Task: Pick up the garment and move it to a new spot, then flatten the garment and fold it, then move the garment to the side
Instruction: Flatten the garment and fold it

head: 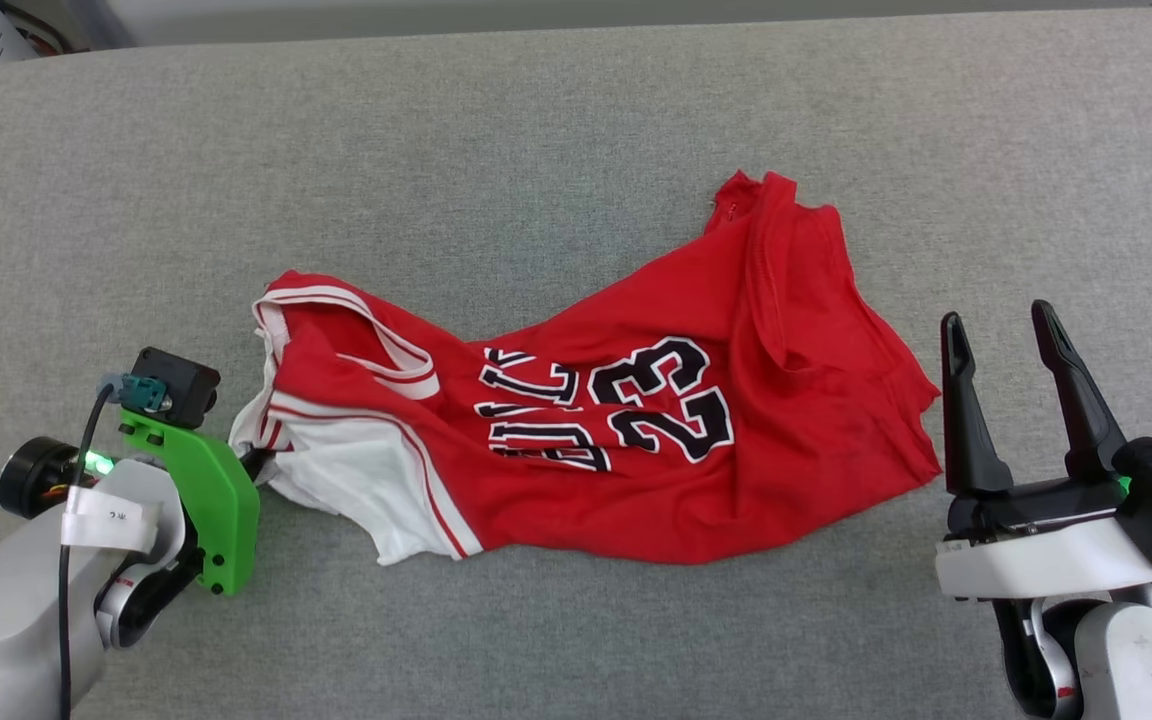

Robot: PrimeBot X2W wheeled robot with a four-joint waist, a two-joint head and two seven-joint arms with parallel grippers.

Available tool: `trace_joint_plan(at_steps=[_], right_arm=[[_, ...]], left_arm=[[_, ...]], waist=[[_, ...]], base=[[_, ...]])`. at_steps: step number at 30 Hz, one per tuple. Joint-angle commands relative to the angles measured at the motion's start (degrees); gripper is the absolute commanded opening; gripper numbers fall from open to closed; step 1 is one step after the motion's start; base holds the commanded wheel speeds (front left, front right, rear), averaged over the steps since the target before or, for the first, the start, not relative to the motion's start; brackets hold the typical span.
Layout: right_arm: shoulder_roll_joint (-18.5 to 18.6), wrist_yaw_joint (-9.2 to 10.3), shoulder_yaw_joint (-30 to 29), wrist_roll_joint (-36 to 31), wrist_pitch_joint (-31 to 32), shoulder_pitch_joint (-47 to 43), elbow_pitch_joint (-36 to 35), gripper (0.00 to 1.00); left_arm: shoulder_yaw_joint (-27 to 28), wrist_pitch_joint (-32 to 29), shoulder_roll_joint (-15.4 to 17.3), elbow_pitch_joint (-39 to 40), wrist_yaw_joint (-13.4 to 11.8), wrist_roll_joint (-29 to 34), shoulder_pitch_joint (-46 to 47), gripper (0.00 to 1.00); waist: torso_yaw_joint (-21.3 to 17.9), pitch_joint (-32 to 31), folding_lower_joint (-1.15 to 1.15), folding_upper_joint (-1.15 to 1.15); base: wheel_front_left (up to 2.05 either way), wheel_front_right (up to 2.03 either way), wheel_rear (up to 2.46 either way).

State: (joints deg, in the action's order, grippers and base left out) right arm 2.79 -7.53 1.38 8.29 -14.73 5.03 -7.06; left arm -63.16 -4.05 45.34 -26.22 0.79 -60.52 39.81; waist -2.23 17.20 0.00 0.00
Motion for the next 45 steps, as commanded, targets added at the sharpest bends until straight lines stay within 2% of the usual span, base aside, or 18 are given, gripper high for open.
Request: trace_joint_plan(at_steps=[1, 3, 4, 5, 6, 9, 12, 16, 19, 24, 31, 32, 34, 36, 40, 42, 45], right_arm=[[0.09, 0.04, 0.01, -0.41, -0.27, 0.00, 0.11, 1.00], [0.09, 0.04, -0.06, -0.51, -0.27, -0.16, 0.28, 1.00], [0.09, 0.04, -0.16, -0.62, -0.27, -0.30, 0.38, 1.00], [0.09, 0.04, -0.24, -0.73, -0.27, -0.42, 0.44, 1.00], [0.09, 0.04, -0.34, -0.93, -0.27, -0.56, 0.43, 1.00], [0.09, 0.04, -0.69, -1.32, -0.27, -1.03, 0.39, 1.00], [0.09, 0.04, -1.07, -1.57, -0.27, -1.65, 0.15, 1.00], [0.09, 0.04, -1.67, -1.78, -0.27, -2.51, -0.33, 1.00], [0.09, 0.04, -2.03, -1.94, -0.27, -2.82, -1.03, 1.00], [0.09, 0.04, -2.39, -2.72, -0.27, -2.57, -2.50, 1.00], [0.09, 0.04, -2.11, -4.77, -0.27, -0.31, -5.03, 1.00], [0.75, 0.04, -1.63, -5.17, -0.27, 2.18, -6.13, 1.00], [2.62, 0.04, -0.46, -4.16, -0.27, 4.31, -6.22, 1.00], [6.01, 0.04, 2.32, -2.51, -0.27, 6.54, -4.87, 1.00], [15.33, 0.04, 12.11, 2.48, 0.53, 11.74, 0.36, 1.00], [19.60, 0.04, 17.78, 6.50, 3.92, 15.15, 1.65, 1.00], [26.71, 0.04, 28.69, 13.44, 12.83, 20.86, 1.67, 1.00]], left_arm=[[-0.26, 0.04, -0.51, -1.85, -0.07, -0.75, -1.97, 0.00], [-0.22, 1.39, -1.43, -3.44, -0.10, -0.64, -2.38, 0.00], [-0.03, 2.65, -2.03, -4.14, -0.40, -0.38, -2.45, 0.15], [0.24, 4.26, -2.48, -4.72, -0.90, 0.16, -2.31, 0.93], [0.69, 6.55, -3.05, -5.60, -1.66, 0.83, -2.17, 1.00], [1.23, 11.95, -4.38, -6.87, -3.70, 3.06, -1.82, 1.00], [2.73, 17.06, -5.13, -6.69, -7.38, 5.34, -1.76, 1.00], [6.74, 18.94, -5.75, -2.59, -13.64, 8.87, -3.24, 1.00], [12.26, 19.01, -6.00, 4.27, -18.12, 13.76, -6.35, 1.00], [21.33, 19.03, -7.46, 13.16, -22.45, 22.59, -13.71, 1.00], [32.95, 19.04, -13.28, 21.93, -26.46, 34.54, -24.44, 1.00], [37.17, 19.04, -16.07, 24.34, -27.49, 38.76, -28.07, 1.00], [39.45, 19.04, -18.19, 25.56, -27.42, 40.90, -30.13, 1.00], [41.23, 19.04, -20.07, 26.27, -26.80, 42.80, -31.73, 1.00], [44.07, 19.04, -23.39, 26.74, -25.05, 45.82, -34.06, 1.00], [45.26, 19.04, -24.85, 26.99, -24.03, 47.11, -34.74, 1.00], [46.87, 19.04, -27.08, 27.13, -22.18, 48.93, -35.22, 1.00]], waist=[[0.06, -0.11, 0.00, 0.00], [0.21, -0.47, 0.00, 0.00], [0.36, -0.75, 0.00, 0.00], [0.49, -1.05, 0.00, 0.00], [0.67, -1.41, 0.00, 0.00], [1.25, -2.64, 0.00, 0.00], [1.90, -3.94, 0.00, 0.00], [3.04, -5.61, 0.00, 0.00], [3.84, -6.47, 0.00, 0.00], [4.96, -7.57, 0.00, 0.00], [6.26, -8.33, 0.00, 0.00], [6.73, -8.32, 0.00, 0.00], [7.12, -8.20, 0.00, 0.00], [7.40, -8.06, 0.00, 0.00], [8.04, -7.74, 0.00, 0.00], [8.42, -7.33, 0.00, 0.00], [9.12, -6.31, 0.00, 0.00]], base=[[0.00, 0.00, 0.00], [0.00, 0.00, 0.00], [0.00, 0.00, 0.00], [0.00, 0.00, 0.00], [0.00, 0.00, 0.00], [0.00, 0.00, 0.00], [0.00, 0.00, 0.00], [0.00, 0.00, 0.00], [0.00, 0.00, 0.00], [0.00, 0.00, 0.00], [0.00, 0.00, 0.00], [0.00, 0.00, 0.00], [0.00, 0.00, 0.00], [0.00, 0.00, 0.00], [0.00, 0.00, 0.00], [0.00, 0.00, 0.00], [0.00, 0.00, 0.00]])
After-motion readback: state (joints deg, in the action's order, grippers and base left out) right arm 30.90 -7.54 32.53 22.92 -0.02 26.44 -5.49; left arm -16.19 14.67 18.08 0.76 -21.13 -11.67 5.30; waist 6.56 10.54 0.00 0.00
